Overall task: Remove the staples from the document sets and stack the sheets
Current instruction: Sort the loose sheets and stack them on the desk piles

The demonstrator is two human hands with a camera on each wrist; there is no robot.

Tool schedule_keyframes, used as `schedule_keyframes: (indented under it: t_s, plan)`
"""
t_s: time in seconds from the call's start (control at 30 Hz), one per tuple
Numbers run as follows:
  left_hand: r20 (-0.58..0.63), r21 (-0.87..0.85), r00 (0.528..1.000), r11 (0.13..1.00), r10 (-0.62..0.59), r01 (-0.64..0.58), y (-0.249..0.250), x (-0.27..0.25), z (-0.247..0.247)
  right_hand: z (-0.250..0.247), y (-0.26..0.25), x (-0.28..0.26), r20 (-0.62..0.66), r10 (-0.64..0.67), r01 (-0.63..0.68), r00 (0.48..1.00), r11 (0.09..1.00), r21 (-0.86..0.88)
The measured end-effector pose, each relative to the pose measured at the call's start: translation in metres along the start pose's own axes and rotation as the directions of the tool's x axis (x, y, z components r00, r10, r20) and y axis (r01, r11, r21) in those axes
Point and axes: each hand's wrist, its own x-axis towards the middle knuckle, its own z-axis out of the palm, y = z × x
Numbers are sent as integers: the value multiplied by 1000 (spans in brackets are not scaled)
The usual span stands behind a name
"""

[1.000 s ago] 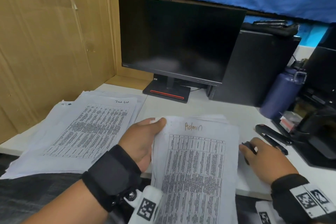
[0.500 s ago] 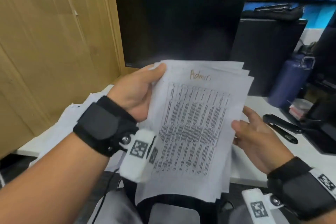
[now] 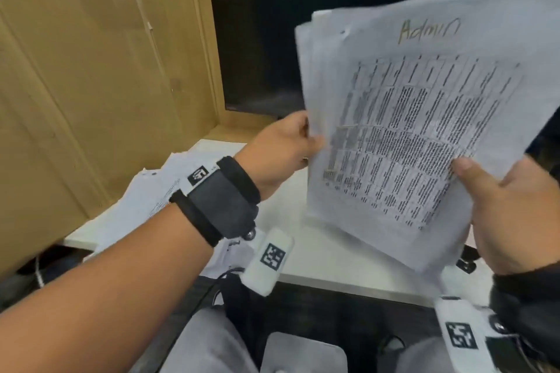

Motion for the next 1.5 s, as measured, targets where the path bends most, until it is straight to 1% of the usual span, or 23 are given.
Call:
schedule_keyframes:
  t_s: [0.1, 0.2, 0.33, 0.5, 0.57, 0.63, 0.67, 0.7, 0.73, 0.8, 0.83, 0.87, 0.93, 1.0, 1.07, 1.1, 1.17, 1.27, 1.3, 1.37, 1.43, 1.47, 1.5]
  plan:
    - [-87, -73, 991, 991, 105, -112, -15, -2, 0, 8, -7, -11, 1, -27, 27, 1000, 1000, 5]
    - [-160, -126, 982, 985, 100, -121, -32, -7, 0, 20, -3, -22, 82, -11, 5, 997, 997, 77]
    - [-161, -184, 987, 982, 14, -44, -56, -14, 6, 35, 5, -34, 148, -15, 9, 989, 999, 43]
    - [-137, -110, 986, 988, 91, -107, -44, -15, 7, 40, 6, -38, 120, -114, 119, 986, 992, -36]
    - [-84, 27, 993, 996, 82, -79, -34, -14, 2, 40, 3, -39, 80, -130, 137, 988, 986, -97]
    - [36, 313, 999, 950, 8, -19, -32, -16, -9, 34, 3, -34, 37, -98, 103, 994, 982, -158]
    - [73, 503, 996, 864, -52, 8, -35, -19, -16, 30, 3, -29, 13, -80, 81, 997, 982, -171]
    - [79, 698, 990, 716, -116, 28, -39, -23, -20, 25, 3, -24, -12, -63, 60, 998, 982, -179]
    - [72, 852, 982, 523, -177, 32, -46, -29, -23, 19, 3, -18, -37, -40, 33, 998, 984, -176]
    - [27, 989, 953, 145, -302, 18, -68, -46, -20, 8, 3, -8, -82, 3, -15, 997, 988, -156]
    - [-4, 1000, 938, 5, -348, 6, -77, -56, -15, 3, 4, -5, -100, 15, -30, 995, 988, -150]
    - [-32, 996, 926, -86, -376, -1, -86, -64, -11, 0, 5, -2, -115, 22, -39, 993, 988, -150]
    - [-77, 990, 916, -140, -394, 23, -103, -78, -4, -5, 8, 2, -135, 31, -50, 990, 988, -145]
    - [-104, 990, 923, -127, -371, 61, -117, -87, -3, -8, 9, 4, -148, 51, -71, 988, 988, -134]
    - [-102, 995, 952, -52, -290, 90, -128, -95, -4, -8, 9, 5, -150, 56, -76, 987, 989, -128]
    - [-69, 998, 969, -18, -238, 67, -130, -99, -4, -8, 9, 5, -152, 54, -73, 987, 989, -125]
    - [25, 999, 993, -31, -117, -29, -134, -105, -7, -8, 7, 5, -160, 44, -64, 986, 991, -120]
    - [137, 990, 990, -32, 34, -136, -136, -109, -11, -10, 5, 6, -161, 39, -55, 986, 994, -97]
    - [176, 984, 981, 21, 83, -178, -135, -110, -11, -10, 5, 6, -160, 40, -56, 986, 994, -94]
    - [253, 934, 957, 221, 143, -280, -132, -114, -3, -9, 6, 6, -162, 37, -53, 986, 993, -101]
    - [296, 837, 952, 462, 72, -295, -128, -120, 15, -8, 7, 5, -163, 38, -57, 986, 992, -115]
    - [312, 797, 950, 538, 20, -273, -130, -123, 24, -7, 7, 5, -166, 40, -60, 985, 991, -119]
    - [354, 777, 935, 567, -33, -274, -135, -124, 34, -6, 7, 5, -170, 40, -61, 985, 990, -124]
